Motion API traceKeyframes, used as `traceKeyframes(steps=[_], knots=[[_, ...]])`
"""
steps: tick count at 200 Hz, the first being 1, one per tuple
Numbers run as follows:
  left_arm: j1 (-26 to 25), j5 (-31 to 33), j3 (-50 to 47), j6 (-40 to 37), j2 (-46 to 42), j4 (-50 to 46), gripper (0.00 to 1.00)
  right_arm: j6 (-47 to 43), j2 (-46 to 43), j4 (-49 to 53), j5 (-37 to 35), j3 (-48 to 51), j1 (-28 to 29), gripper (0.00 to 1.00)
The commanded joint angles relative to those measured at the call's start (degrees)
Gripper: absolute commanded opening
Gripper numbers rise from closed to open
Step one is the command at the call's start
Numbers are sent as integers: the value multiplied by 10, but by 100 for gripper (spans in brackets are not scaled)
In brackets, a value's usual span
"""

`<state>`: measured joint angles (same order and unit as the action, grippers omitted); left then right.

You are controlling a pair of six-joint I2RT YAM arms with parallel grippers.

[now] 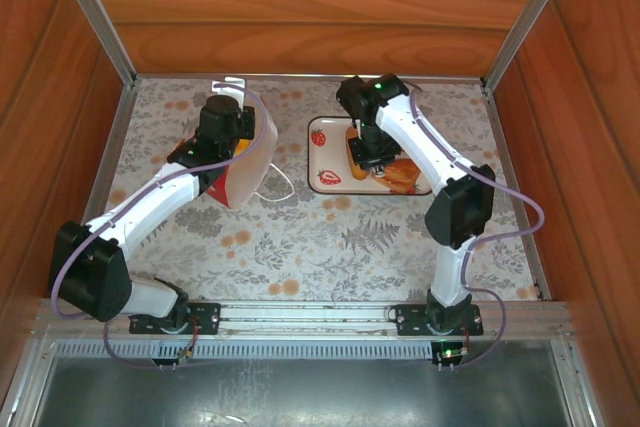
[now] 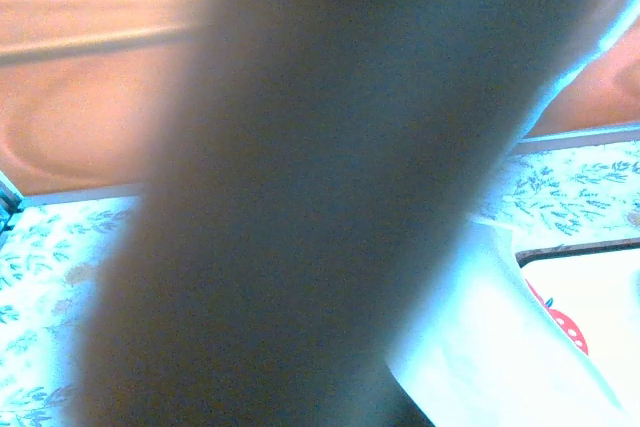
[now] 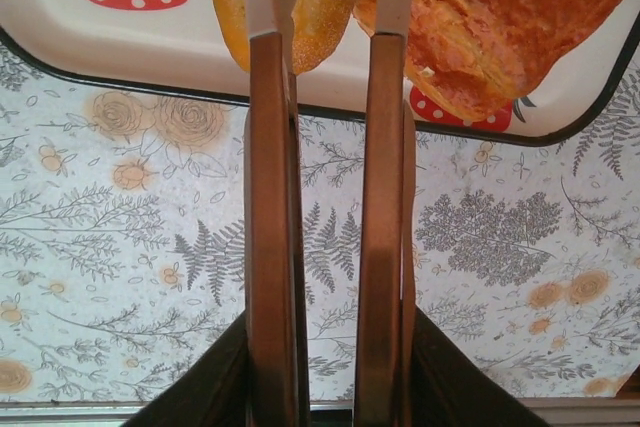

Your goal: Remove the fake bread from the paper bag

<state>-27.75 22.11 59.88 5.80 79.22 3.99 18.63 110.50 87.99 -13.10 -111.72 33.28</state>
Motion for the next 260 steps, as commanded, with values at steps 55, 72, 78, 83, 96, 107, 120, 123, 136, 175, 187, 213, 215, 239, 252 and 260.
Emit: traceKeyframes(steps=[55, 72, 78, 83, 96, 107, 120, 123, 136, 175, 187, 213, 215, 239, 252, 260], knots=[[5, -8, 20, -3, 6, 3, 0, 2, 2, -26, 4, 32, -5, 27], [4, -1, 14, -2, 3, 3, 0, 0, 22, -35, 4, 34, -5, 26], [4, 0, 12, -3, 0, 3, 0, -2, 29, -38, 2, 34, -5, 26], [4, 2, 11, -3, 0, 3, 0, -2, 35, -39, -2, 34, -6, 26], [4, 5, 8, -2, -4, 3, 0, 7, 53, -20, -30, 20, -7, 24], [5, 4, 6, -3, -7, 4, 0, 16, 63, -8, -54, 10, -7, 23], [5, 7, 7, -6, -9, 3, 0, 20, 59, -10, -70, 8, -7, 22], [4, 7, 5, -6, -9, 3, 0, 21, 57, -12, -70, 8, -7, 21], [5, 10, 4, -8, -10, 3, 0, 26, 49, -14, -74, 7, -7, 21], [4, 1, 12, -2, -1, 4, 0, 34, 28, -4, -96, -1, -7, 19], [5, -4, 17, 0, 3, 4, 0, 31, 28, -4, -100, -4, -7, 18], [5, -8, 23, 4, 8, 4, 0, 33, 33, 5, -110, -13, -6, 18], [5, -8, 23, 4, 8, 4, 0, 32, 33, 5, -110, -14, -6, 18], [5, -9, 24, 7, 10, 4, 0, 30, 45, 5, -104, -18, -2, 18], [4, -9, 24, 7, 11, 4, 0, 28, 55, 6, -96, -21, 2, 20], [5, -10, 24, 8, 12, 4, 0, 28, 62, 9, -93, -22, 6, 21]])
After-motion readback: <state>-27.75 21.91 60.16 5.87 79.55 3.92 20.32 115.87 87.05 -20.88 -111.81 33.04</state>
